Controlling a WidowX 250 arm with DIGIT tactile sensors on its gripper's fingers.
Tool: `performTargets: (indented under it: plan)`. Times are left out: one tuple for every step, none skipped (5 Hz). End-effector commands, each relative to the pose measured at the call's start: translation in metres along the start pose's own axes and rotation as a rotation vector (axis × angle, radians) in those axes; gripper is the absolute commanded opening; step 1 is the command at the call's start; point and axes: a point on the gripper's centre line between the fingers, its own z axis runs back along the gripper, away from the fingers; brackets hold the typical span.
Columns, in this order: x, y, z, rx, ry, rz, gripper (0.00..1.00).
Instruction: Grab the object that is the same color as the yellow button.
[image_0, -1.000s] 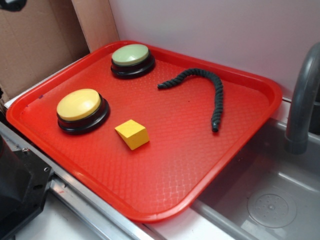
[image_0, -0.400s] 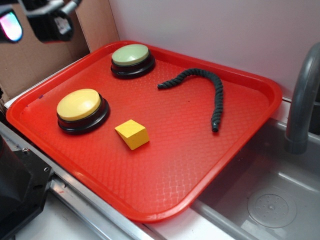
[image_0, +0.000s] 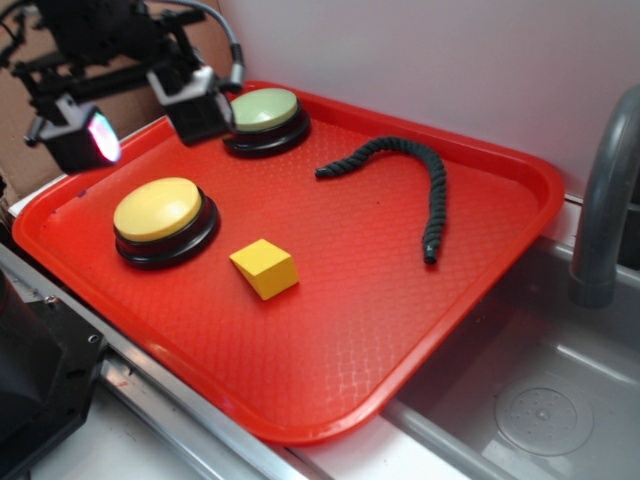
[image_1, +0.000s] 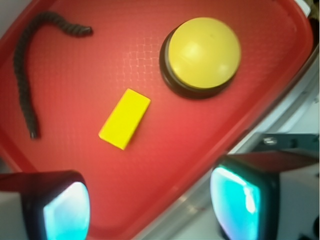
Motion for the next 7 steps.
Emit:
performTargets:
  plan:
    - [0.015,-0.028,-0.056,0.039,-0.034,0.163,1.0]
    - [0.016,-0.029,-0.079,0.062,0.001,0.207,1.0]
    - [0.016,-0.028,-0.1,0.07,0.018,0.242,1.0]
    - [0.014,-0.027,-0.109,0.068,0.038,0.249,1.0]
    - [0.018,-0.028,-0.112,0.05,0.064,0.234,1.0]
    - [0.018,-0.026,-0.111,0.07,0.022,0.231,0.0]
    - [0.021,-0.026,-0.102,0.036,0.028,0.214,0.0]
